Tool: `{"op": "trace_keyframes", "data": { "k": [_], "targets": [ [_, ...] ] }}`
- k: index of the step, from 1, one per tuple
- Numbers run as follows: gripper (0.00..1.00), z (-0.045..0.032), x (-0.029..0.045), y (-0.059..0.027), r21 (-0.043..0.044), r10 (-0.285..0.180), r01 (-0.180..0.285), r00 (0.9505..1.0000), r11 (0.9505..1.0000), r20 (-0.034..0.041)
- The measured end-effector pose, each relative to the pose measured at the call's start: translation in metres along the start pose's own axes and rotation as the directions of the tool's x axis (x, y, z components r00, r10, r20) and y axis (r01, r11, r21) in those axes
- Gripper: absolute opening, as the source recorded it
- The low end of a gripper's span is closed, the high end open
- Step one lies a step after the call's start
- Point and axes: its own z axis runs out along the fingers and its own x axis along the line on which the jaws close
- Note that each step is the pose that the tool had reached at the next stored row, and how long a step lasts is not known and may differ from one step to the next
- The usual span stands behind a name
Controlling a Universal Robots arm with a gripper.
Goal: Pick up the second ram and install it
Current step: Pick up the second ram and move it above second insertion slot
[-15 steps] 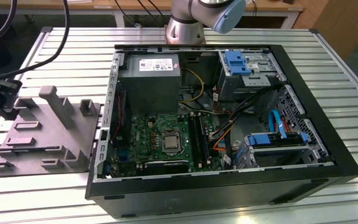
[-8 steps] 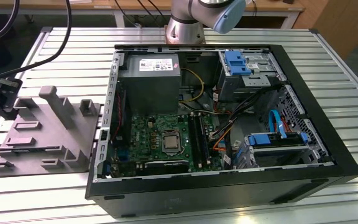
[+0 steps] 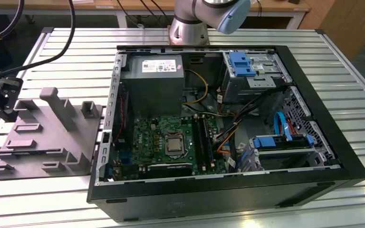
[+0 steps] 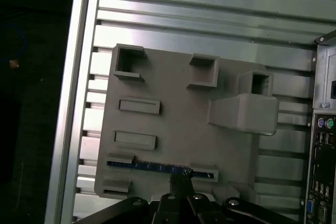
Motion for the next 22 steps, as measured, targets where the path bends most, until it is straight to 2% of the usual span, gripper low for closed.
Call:
{"op": "trace_keyframes", "data": {
  "k": [3,6,11,13,17,20,22],
  "targets": [
    [0.10,0.0001,0.0000,0.0000,-0.0011,-0.044,0.044,0.9990,0.9990,-0.0020],
    [0.10,0.0003,0.0000,0.0000,-0.0025,-0.097,0.097,0.9953,0.9953,-0.0045],
    [0.10,0.0007,0.0000,0.0000,-0.0054,-0.187,0.186,0.9824,0.9824,-0.0083],
    [0.10,0.0008,0.0000,0.0000,-0.0066,-0.222,0.222,0.9749,0.9750,-0.0099],
    [0.10,0.0013,0.0000,-0.0001,-0.0091,-0.293,0.293,0.9561,0.9562,-0.0127],
    [0.10,0.0016,0.0000,-0.0001,-0.0112,-0.344,0.344,0.9390,0.9391,-0.0147],
    [0.10,0.0018,0.0000,-0.0001,-0.0125,-0.379,0.379,0.9254,0.9255,-0.0161]
  ]
}}
